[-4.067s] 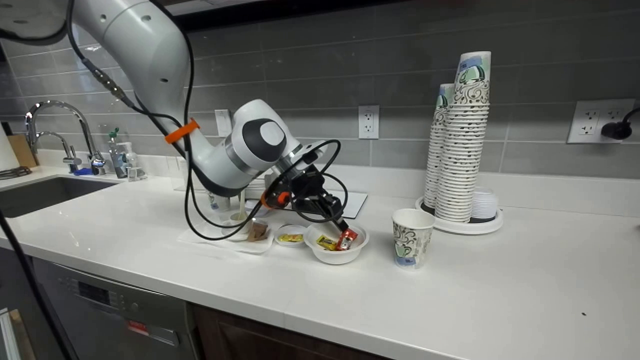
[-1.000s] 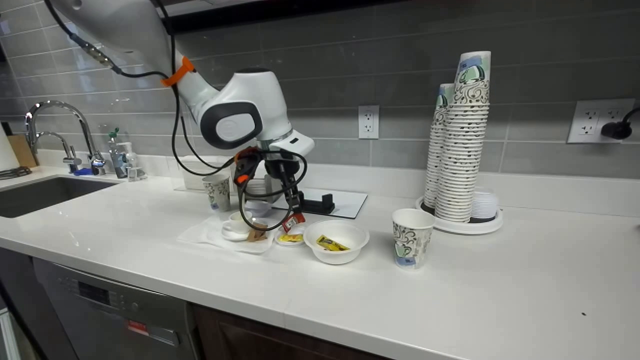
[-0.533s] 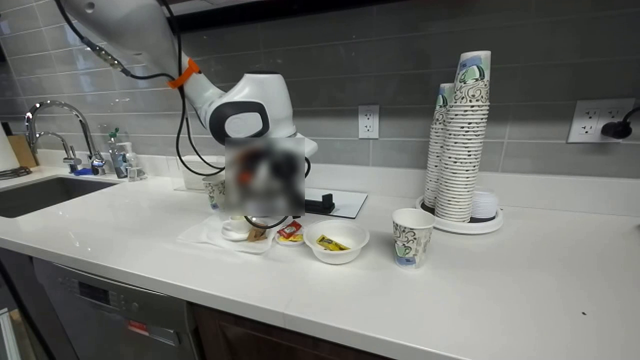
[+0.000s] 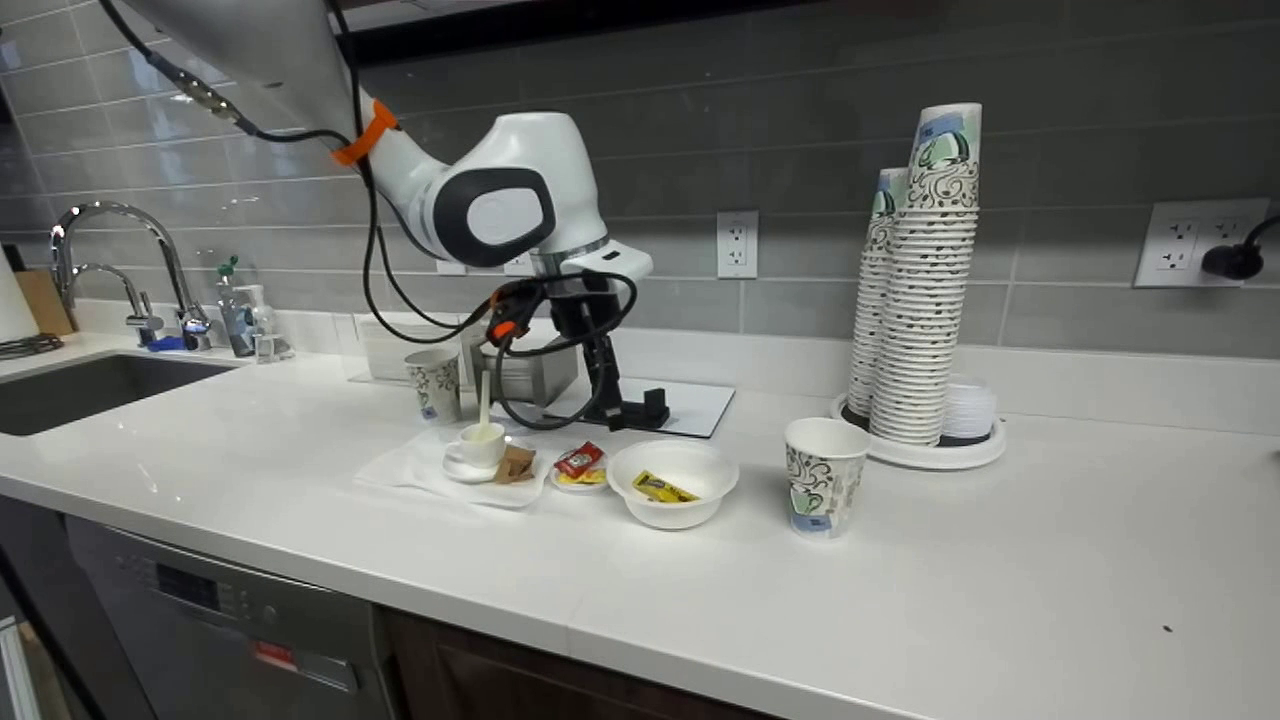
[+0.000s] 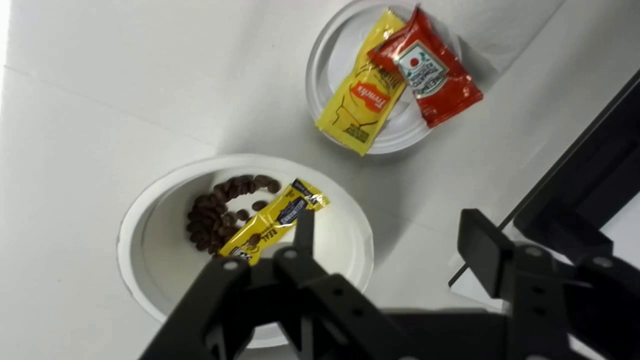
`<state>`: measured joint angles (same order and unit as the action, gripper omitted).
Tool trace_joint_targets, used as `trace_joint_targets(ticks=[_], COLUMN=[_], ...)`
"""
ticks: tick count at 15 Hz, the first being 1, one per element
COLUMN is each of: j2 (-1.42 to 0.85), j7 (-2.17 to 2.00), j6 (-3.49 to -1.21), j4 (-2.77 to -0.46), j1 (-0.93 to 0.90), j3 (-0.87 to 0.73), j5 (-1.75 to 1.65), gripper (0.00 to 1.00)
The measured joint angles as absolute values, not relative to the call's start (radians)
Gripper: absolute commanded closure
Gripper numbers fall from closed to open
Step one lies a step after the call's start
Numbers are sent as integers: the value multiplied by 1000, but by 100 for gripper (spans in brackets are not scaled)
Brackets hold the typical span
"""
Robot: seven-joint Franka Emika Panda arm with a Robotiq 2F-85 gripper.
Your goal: Remove the sauce packets from the bowl, then place them on the counter
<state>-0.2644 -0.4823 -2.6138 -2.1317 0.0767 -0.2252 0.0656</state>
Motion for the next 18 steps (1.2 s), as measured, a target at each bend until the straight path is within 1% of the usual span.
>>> trace_joint_targets(ticks=[5, 8, 9, 10, 11, 12, 13, 14, 17, 18], j2=[-261, -275, -284, -297, -312, -328, -348, -369, -429, -447], j7=[-593, -687, -714, -742, -772, -799, -825, -846, -876, -878], j6=[-2534, -2504, -2499, -2499, -2499, -2499, -2499, -2499, -2496, -2493], j4=[-2099, -2072, -2062, -2051, -2039, -2027, -2013, -1999, -1955, -1942], j1=[85, 101, 106, 109, 111, 113, 114, 116, 126, 131], j3=[-300, -318, -318, -318, -317, -316, -315, -314, -304, -299], j5=[50, 53, 57, 58, 60, 67, 78, 91, 143, 161], gripper=[0, 0, 2, 6, 5, 24, 29, 32, 55, 61])
